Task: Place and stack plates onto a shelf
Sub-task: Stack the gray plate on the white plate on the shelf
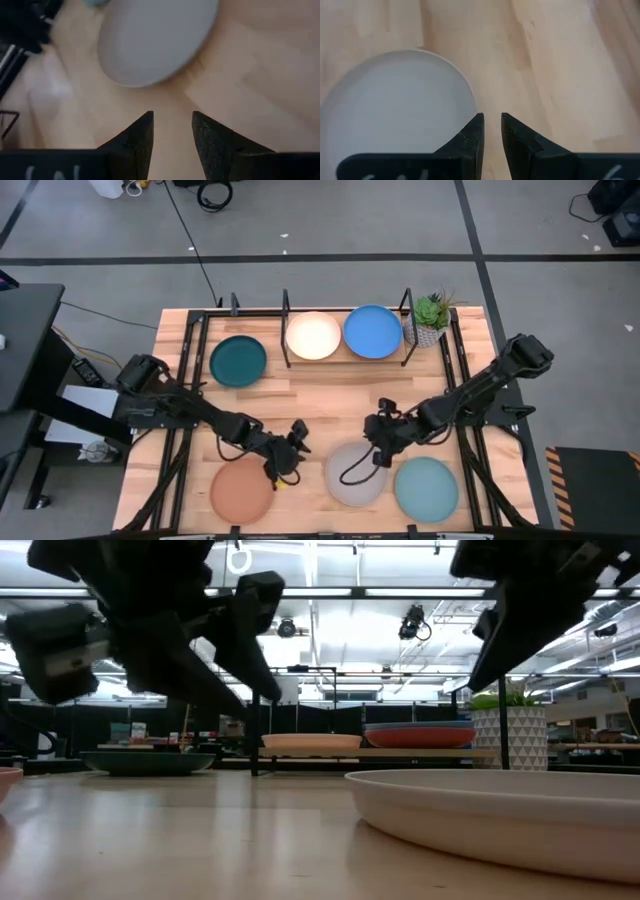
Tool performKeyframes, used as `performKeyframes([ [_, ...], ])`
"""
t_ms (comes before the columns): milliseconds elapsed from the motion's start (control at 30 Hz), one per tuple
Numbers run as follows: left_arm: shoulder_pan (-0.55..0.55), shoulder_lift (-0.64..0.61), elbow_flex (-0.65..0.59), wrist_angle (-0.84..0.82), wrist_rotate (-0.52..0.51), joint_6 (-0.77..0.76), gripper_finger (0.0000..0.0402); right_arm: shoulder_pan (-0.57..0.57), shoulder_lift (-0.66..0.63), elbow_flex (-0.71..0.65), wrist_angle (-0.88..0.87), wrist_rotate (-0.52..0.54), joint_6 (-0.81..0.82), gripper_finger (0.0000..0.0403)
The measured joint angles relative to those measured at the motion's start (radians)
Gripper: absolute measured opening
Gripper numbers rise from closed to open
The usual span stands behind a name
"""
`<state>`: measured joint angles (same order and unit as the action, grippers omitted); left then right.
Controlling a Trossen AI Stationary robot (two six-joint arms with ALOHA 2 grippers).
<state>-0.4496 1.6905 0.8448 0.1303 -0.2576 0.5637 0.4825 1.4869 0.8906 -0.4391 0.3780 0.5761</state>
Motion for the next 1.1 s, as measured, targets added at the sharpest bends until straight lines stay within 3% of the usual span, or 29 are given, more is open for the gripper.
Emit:
performKeyframes([
  [233,0.022,0.155,0.158,-0.032,0.105,0.085,0.0142,0.100,-0.033,-0.006,-0.129,0.132,0.205,0.0071],
  [467,0.019,0.282,0.361,-0.229,0.140,0.159,0.0142,0.163,-0.034,-0.008,-0.176,0.196,0.306,0.0071],
  [633,0.016,0.293,0.382,-0.230,0.125,0.228,0.0142,0.176,-0.039,-0.013,-0.220,0.224,0.318,0.0071],
  [967,0.013,0.286,0.376,-0.241,0.106,0.223,0.0142,0.171,-0.046,-0.011,-0.163,0.240,0.261,0.0071],
  [1100,0.013,0.286,0.375,-0.235,0.144,0.234,0.0142,0.163,-0.052,-0.011,-0.152,0.243,0.238,0.0071],
])
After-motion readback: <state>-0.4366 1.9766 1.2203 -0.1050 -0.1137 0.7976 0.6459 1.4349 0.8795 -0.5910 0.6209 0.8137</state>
